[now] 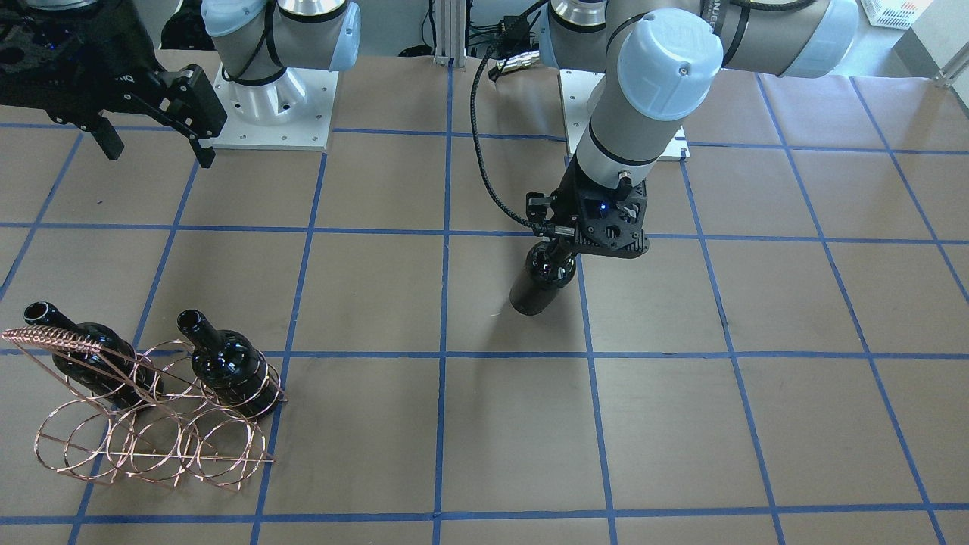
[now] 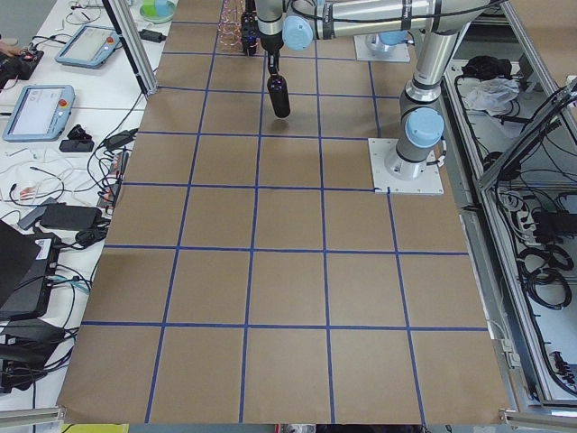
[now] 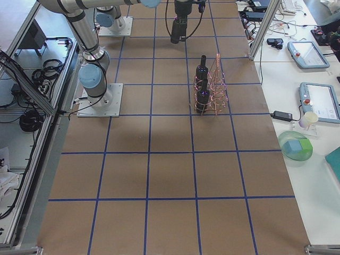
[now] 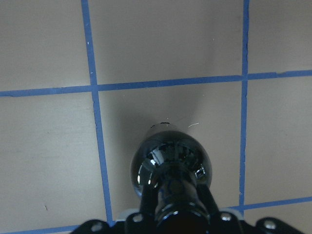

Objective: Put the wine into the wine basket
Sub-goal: 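Set the bottle upright on the table and open the left gripper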

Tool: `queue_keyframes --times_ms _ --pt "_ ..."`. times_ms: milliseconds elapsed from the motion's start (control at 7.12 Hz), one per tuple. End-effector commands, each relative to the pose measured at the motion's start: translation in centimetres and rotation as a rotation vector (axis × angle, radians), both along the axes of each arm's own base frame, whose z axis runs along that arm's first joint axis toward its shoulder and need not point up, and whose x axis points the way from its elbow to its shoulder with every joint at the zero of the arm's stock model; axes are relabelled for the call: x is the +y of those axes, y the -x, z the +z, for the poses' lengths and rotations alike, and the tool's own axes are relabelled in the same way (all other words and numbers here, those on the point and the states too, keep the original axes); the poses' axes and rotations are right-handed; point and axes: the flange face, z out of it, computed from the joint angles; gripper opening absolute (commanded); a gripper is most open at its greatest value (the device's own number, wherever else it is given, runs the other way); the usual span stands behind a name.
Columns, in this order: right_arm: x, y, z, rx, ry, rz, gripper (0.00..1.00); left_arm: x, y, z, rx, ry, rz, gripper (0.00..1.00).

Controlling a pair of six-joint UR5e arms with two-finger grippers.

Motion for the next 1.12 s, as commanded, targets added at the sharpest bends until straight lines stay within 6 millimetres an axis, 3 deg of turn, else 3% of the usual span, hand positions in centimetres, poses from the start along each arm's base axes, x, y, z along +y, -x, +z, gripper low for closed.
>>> queue_keyframes --times_ms 0,422,984 --pt "0.0 0.0 -0.2 0.0 -0.004 0.001 1.0 0.1 0.3 -0.9 0.005 0.021 0.007 0.0" --pt "0.0 0.0 -0.2 0.002 -0.004 0.0 1.0 0.7 1.9 -1.4 0.002 0.007 0.009 0.0" --pt "0.0 0.1 -0.3 0.005 -0.006 -0.001 1.0 0.8 2.1 -1.9 -0.003 -0.014 0.007 0.0"
